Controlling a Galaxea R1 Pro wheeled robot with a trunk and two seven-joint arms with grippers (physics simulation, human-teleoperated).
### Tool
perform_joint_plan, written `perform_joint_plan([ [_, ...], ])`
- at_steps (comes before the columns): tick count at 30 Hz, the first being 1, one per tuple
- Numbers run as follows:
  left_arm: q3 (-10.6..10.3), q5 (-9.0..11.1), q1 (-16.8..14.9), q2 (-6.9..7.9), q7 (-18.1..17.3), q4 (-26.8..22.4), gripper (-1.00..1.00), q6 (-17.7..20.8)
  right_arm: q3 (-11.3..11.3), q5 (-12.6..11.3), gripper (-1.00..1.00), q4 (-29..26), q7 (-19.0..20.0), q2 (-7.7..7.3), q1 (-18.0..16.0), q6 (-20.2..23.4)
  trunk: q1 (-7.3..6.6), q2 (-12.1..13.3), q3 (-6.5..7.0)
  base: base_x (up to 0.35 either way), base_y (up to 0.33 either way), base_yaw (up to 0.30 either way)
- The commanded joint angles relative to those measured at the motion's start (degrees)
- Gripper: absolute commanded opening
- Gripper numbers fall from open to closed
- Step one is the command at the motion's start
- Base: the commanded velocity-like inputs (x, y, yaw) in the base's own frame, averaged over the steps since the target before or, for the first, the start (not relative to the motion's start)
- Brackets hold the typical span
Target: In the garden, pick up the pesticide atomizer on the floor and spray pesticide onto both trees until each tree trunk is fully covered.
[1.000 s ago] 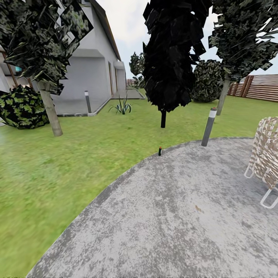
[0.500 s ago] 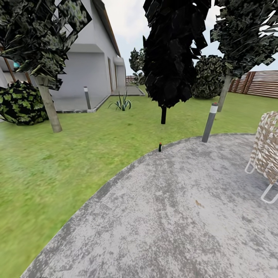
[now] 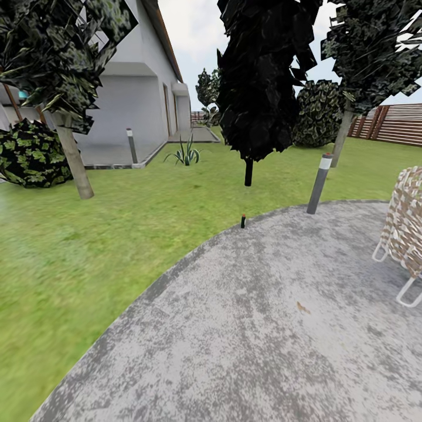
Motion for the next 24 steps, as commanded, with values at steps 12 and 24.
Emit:
perform_joint_plan([
  [12,0.39,-0.07,-0.03,0.03,0.23,0.05,1.0,-0.19,-0.07,0.07,1.0,0.04,-0.16,0.01,-0.03,-0.23,0.0,-0.02,-0.06,0.26,0.0,0.0],
  [24,0.42,-0.07,-0.03,-0.01,0.35,0.05,1.0,-0.19,-0.07,0.08,1.0,0.05,-0.17,0.01,-0.03,-0.24,0.0,-0.02,-0.06,0.311,-0.062,0.0],
])
